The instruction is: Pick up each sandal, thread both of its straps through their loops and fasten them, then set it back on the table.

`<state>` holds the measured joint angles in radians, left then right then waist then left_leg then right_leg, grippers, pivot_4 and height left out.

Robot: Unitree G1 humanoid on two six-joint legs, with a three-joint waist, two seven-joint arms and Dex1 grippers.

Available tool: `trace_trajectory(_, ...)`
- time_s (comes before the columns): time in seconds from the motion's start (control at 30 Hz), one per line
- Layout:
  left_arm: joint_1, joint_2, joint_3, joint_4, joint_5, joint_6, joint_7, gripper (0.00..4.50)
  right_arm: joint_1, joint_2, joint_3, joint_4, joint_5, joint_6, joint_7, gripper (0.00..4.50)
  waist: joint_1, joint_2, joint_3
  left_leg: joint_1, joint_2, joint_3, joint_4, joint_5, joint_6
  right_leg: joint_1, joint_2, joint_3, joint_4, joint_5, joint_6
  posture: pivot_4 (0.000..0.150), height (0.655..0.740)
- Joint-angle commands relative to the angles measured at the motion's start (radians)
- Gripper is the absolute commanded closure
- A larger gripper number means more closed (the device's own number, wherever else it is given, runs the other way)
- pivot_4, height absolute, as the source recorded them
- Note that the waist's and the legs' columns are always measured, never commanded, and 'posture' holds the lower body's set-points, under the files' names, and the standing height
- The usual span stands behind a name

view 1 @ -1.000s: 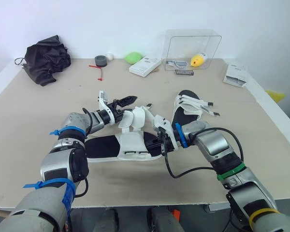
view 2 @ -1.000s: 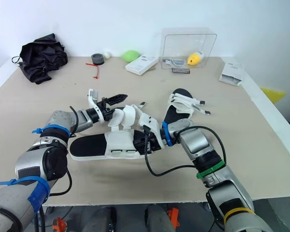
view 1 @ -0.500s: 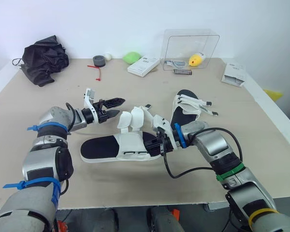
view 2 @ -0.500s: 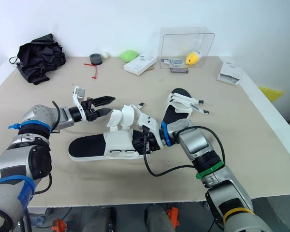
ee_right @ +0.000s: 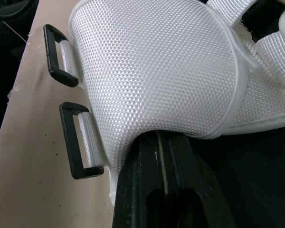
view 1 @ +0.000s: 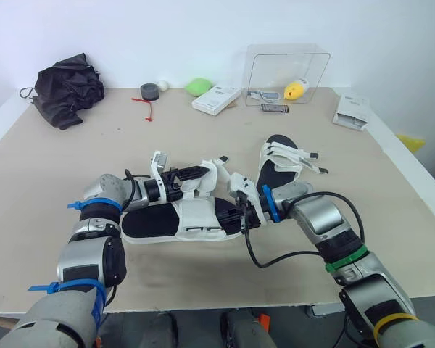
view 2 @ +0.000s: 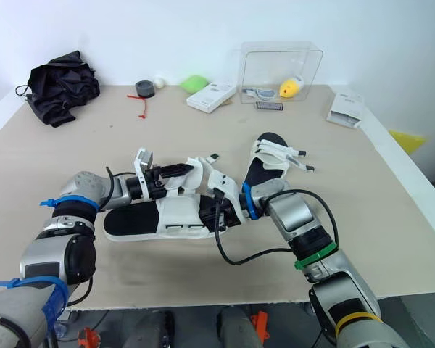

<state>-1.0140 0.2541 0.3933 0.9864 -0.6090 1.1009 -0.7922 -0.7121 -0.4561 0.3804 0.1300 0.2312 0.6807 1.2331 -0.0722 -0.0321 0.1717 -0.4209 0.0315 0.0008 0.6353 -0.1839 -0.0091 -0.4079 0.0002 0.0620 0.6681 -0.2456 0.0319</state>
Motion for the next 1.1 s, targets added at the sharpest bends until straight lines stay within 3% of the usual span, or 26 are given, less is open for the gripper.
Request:
trace_trajectory(0.03,-0.073,-0.037,0.083,0.075,-0.042,-0.11,0.054,0.02,0.02,0.011,0.031,-0.015,-0.004,0.022,-0.01,4.5,0.0,0.0,0.0,0.0,0.0,0.0,0.0,0.0,0.0,0.0,0.0,0.0,0.0,0.0,0.0,0.15,0.74)
trace_trajectory(0.5,-0.136,-0.033,0.164,0.13,-0.075,-0.158,0.058,0.02,0.021,0.021,0.034,-0.02,0.001,0.032,-0.015,4.5,-0.001,0.0,0.0,0.0,0.0,0.0,0.0,0.0,-0.001,-0.001,0.0,0.0,0.0,-0.001,0.001,0.15,0.74)
trace_trajectory(1.1,-0.151,0.084,-0.003,0.149,0.057,-0.109,-0.045,0.02,0.029,0.017,0.037,-0.032,0.003,0.039,-0.01,4.5,-0.005,0.0,0.0,-0.001,0.0,0.0,-0.001,-0.001,-0.002,-0.001,0.001,0.001,0.0,0.0,0.001,0.15,0.74)
